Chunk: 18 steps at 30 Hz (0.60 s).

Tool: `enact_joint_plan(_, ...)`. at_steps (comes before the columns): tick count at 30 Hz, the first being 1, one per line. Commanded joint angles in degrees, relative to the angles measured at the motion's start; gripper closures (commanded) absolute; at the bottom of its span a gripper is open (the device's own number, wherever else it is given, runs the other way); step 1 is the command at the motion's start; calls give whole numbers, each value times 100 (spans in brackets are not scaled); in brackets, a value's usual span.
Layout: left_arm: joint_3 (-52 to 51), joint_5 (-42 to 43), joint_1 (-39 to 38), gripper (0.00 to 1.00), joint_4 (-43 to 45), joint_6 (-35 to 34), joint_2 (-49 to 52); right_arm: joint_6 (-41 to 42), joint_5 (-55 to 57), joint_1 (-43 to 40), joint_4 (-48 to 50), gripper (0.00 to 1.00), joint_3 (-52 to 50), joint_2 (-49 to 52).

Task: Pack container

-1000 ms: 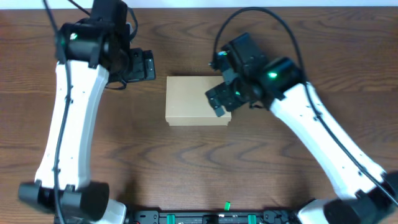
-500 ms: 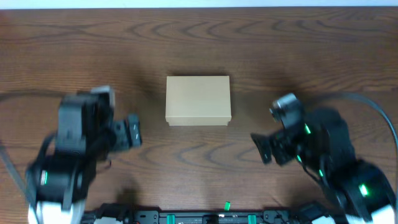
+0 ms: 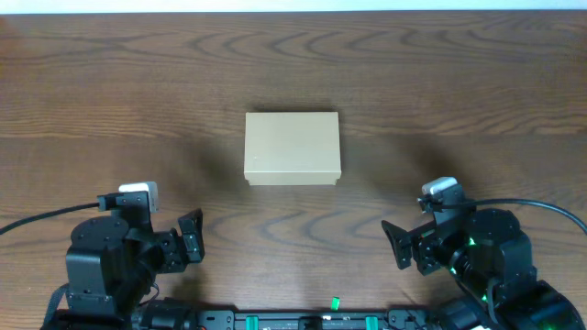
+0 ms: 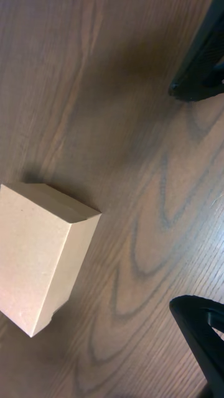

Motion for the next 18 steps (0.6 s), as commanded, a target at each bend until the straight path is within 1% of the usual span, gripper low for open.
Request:
enact_joint_plan(1, -44, 15, 17, 5, -28, 39, -13, 92, 61, -46, -15, 1, -50, -20)
enact_joint_plan(9, -44, 15, 17, 5, -28, 42, -13, 92, 61, -46, -13, 1, -50, -20)
enact_joint_plan(11, -44, 7, 17, 5, -216, 52, -13, 92, 61, -46, -13, 1, -50, -20)
enact_joint_plan(12, -44, -166, 17, 5, -278, 151, -13, 92, 61, -46, -13, 1, -50, -20)
enact_joint_plan(15, -114, -627, 28, 5, -210, 151, -238, 92, 61, -46, -13, 1, -50, -20)
enact_joint_plan(17, -264, -780, 52, 5, -90, 264, -533, 92, 61, -46, -13, 1, -48, -20)
enact_joint_plan(18, -369, -774, 61, 5, -15, 428, -710, 92, 61, -46, -13, 1, -50, -20)
